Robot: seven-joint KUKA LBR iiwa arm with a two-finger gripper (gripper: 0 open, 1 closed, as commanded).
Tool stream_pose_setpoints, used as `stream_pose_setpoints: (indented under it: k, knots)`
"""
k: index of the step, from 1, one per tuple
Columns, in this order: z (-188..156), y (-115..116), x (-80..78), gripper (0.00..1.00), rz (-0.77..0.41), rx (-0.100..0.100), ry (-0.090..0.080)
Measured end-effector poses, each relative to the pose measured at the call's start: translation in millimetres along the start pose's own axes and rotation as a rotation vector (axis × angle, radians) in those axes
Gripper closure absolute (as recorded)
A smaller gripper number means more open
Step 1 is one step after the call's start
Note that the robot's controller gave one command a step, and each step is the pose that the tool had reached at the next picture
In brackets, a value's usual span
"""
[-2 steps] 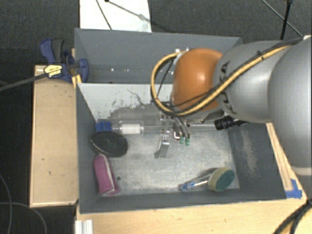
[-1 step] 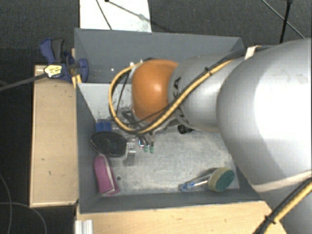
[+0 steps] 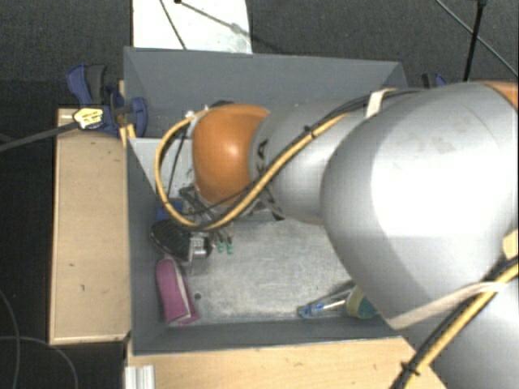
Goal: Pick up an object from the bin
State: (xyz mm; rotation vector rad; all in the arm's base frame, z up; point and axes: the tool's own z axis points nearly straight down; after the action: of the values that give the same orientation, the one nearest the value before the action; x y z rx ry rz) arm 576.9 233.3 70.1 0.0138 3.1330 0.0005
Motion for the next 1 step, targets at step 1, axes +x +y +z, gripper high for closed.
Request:
stream_pose_setpoints:
  k: [1]
  knots:
    - [-5.7,0.0,-2.6,1.0,0.004,-0.005,-0.007]
